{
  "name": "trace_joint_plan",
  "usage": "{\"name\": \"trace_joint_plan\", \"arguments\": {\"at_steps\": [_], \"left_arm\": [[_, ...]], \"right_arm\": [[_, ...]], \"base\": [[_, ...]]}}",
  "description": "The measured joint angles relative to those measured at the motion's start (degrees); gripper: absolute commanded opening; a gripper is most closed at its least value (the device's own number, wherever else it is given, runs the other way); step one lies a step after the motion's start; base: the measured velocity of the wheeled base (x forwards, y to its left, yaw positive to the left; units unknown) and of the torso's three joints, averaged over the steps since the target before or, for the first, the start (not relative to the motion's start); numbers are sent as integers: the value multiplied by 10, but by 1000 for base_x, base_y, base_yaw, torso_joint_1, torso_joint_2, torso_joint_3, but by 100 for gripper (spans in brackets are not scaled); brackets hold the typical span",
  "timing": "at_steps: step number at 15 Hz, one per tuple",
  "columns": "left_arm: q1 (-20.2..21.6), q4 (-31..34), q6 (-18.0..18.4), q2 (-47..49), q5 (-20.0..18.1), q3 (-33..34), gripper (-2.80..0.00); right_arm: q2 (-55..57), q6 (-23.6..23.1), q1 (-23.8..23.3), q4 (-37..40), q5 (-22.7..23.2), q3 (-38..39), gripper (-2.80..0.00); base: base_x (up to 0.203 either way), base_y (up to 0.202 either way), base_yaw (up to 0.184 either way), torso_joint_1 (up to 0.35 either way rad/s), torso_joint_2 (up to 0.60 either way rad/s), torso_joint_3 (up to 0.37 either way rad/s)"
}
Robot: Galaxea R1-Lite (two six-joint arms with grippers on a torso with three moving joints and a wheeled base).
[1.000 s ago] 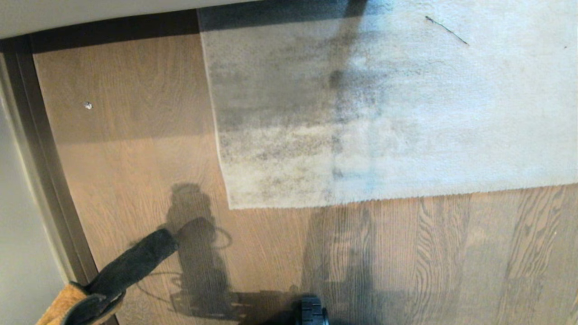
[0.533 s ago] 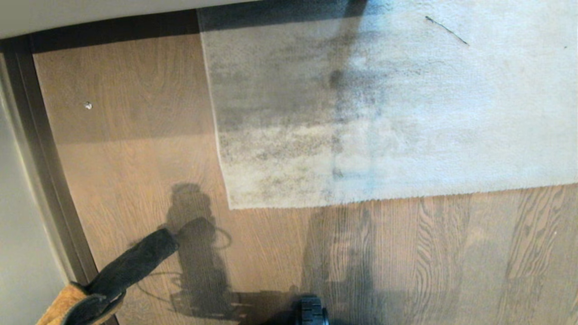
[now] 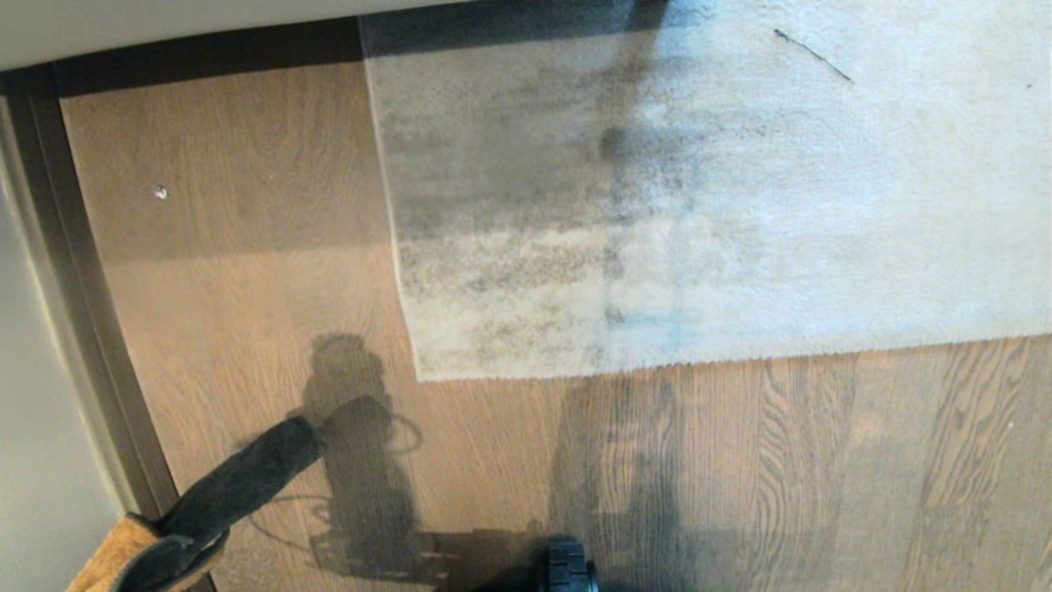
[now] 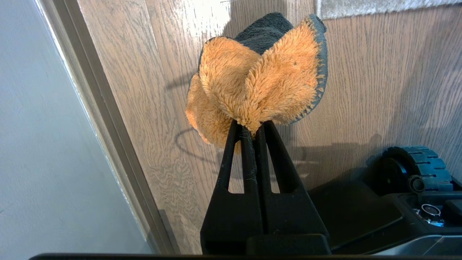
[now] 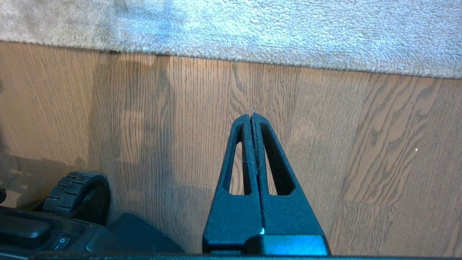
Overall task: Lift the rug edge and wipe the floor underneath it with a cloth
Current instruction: Put down the rag
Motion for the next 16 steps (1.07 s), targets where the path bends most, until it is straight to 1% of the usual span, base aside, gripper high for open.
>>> {"name": "trace_joint_plan", "arguments": {"at_steps": [9, 11, 14, 16], "left_arm": [[0, 0, -8, 0, 3, -3, -280], [1, 0, -13, 7, 3, -19, -280], [0, -5, -16, 43, 4, -57, -280], [-1, -31, -16, 86, 5, -78, -280]], "right_arm": [[0, 0, 0, 0, 0, 0, -280], [0, 0, 0, 0, 0, 0, -280], [0, 0, 0, 0, 0, 0, -280], [0, 0, 0, 0, 0, 0, -280]], "base": [[0, 0, 0, 0, 0, 0], [0, 0, 0, 0, 0, 0], [0, 0, 0, 0, 0, 0], [0, 0, 0, 0, 0, 0]]}}
